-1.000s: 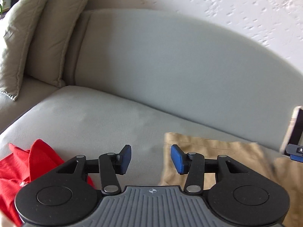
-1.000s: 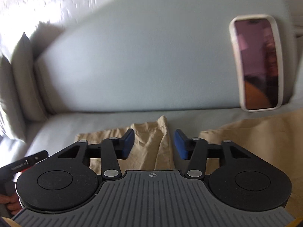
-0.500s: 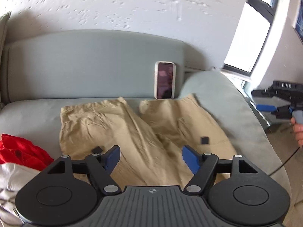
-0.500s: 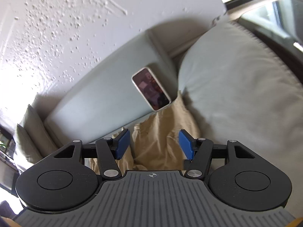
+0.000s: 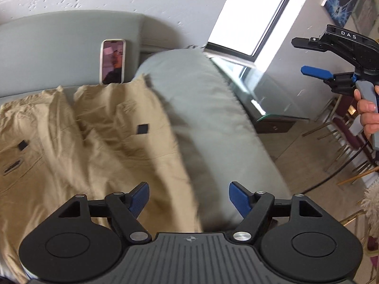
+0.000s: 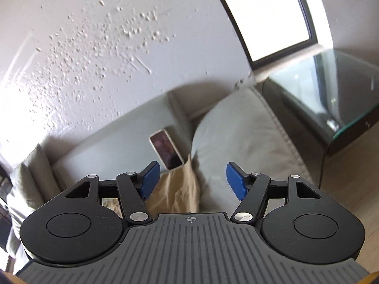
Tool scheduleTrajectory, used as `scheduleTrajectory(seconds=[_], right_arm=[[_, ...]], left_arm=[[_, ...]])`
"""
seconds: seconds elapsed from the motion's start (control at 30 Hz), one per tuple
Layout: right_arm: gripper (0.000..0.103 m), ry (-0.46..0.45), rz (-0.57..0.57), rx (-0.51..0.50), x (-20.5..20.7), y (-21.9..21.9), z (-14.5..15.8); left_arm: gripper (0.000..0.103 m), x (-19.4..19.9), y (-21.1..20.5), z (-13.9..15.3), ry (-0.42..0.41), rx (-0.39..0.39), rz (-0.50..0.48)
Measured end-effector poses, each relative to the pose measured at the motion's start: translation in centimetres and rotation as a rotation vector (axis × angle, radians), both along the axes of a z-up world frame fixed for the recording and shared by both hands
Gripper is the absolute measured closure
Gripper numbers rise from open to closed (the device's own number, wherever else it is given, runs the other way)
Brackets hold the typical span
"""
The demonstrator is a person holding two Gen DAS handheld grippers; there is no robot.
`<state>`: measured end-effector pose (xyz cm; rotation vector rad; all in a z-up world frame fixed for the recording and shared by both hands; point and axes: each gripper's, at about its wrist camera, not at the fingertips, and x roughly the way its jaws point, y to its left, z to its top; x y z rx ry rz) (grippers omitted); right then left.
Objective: Fold clothes
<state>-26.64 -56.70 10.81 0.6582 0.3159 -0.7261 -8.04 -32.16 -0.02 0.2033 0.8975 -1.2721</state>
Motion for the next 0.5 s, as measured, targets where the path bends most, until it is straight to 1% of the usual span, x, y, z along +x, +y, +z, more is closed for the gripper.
scheduleTrajectory(seconds=[0.07, 0.13, 0.17, 0.23, 0.27, 0.4, 0.5], right_arm=[[0.035, 0.012, -0.002, -0.034, -0.8, -1.1, 1.4], [0.035, 0.033, 0.023, -0.025, -0.4, -2.9, 1.4], [0.035, 0.046, 0.043, -0.012, 0.1, -3.8, 0.8], [0.035, 0.075, 0.102, 0.042, 2.0, -5.7, -1.7], [0.037, 0.088, 0.131, 0.078, 3.3, -6.5, -3.3], [0.040, 0.133, 0.243, 0.219, 9.1, -9.0, -10.0], [0.041, 0.173, 0.329, 0.343, 13.7, -10.1, -14.9]], left_arm=[[0.026, -0.9, -1.4, -0.6, -0.013, 0.017, -0.004], [0.026, -1.7, -3.1, -2.1, -0.034, 0.055, -0.004], [0.027, -2.0, -3.9, -3.0, -0.046, 0.077, 0.002], [0.029, -2.4, -5.6, -5.0, -0.073, 0.123, 0.020], [0.029, -2.5, -6.3, -5.8, -0.089, 0.135, 0.031], [0.030, -2.5, -8.8, -8.0, -0.165, 0.174, 0.077], [0.031, -2.5, -10.8, -9.6, -0.216, 0.237, 0.057]])
